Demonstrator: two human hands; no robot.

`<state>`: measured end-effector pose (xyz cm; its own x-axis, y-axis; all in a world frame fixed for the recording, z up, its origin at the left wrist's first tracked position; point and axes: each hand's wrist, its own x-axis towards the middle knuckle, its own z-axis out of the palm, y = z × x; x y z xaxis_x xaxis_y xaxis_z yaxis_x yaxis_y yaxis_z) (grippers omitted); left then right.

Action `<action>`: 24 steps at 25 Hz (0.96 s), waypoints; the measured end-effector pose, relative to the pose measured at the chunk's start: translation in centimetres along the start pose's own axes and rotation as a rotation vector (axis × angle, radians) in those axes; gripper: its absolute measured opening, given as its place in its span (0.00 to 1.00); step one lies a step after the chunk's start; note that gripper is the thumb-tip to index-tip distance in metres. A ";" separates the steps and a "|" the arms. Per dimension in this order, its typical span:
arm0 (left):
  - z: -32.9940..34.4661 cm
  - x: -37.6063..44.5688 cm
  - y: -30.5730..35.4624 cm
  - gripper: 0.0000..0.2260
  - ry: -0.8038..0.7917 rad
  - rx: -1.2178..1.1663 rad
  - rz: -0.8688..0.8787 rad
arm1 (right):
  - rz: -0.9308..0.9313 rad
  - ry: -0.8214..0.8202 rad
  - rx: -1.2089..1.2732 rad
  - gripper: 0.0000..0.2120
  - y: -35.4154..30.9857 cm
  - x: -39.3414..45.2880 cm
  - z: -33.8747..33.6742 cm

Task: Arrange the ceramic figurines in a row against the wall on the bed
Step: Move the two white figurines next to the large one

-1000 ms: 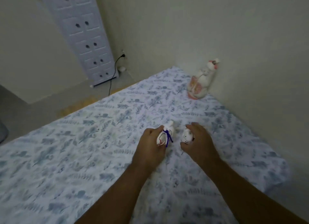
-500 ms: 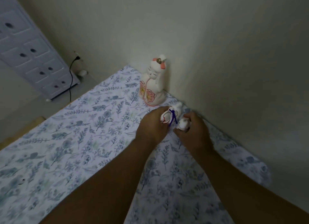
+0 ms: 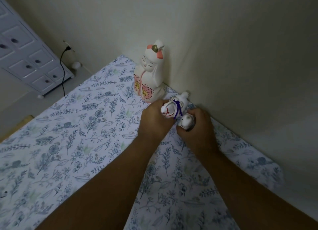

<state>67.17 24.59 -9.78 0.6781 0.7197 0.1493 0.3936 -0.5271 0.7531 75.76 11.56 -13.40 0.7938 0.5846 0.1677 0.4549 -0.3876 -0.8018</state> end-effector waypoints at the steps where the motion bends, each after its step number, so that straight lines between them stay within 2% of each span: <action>1: 0.0 -0.1 0.1 0.12 0.005 0.000 -0.011 | 0.003 0.007 -0.020 0.21 0.0 -0.1 -0.2; 8: -0.1 -0.5 0.4 0.18 0.002 -0.020 -0.048 | 0.011 0.028 -0.099 0.22 0.3 -1.7 -1.4; 16: -0.1 -0.7 0.6 0.19 -0.039 -0.020 -0.102 | -0.005 0.041 -0.074 0.23 0.6 -1.7 -1.2; 21: -1.7 -1.9 1.0 0.25 -0.120 -0.123 -0.133 | 0.055 -0.018 -0.075 0.31 -0.2 -2.2 -1.8; 24: -4.1 -5.1 1.7 0.24 -0.107 -0.107 -0.112 | -0.033 -0.016 -0.263 0.36 -2.2 -3.7 -3.0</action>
<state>61.78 21.89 -6.62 0.6977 0.7163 -0.0040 0.4065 -0.3913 0.8257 73.08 8.12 -10.55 0.7714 0.6104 0.1799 0.5712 -0.5393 -0.6188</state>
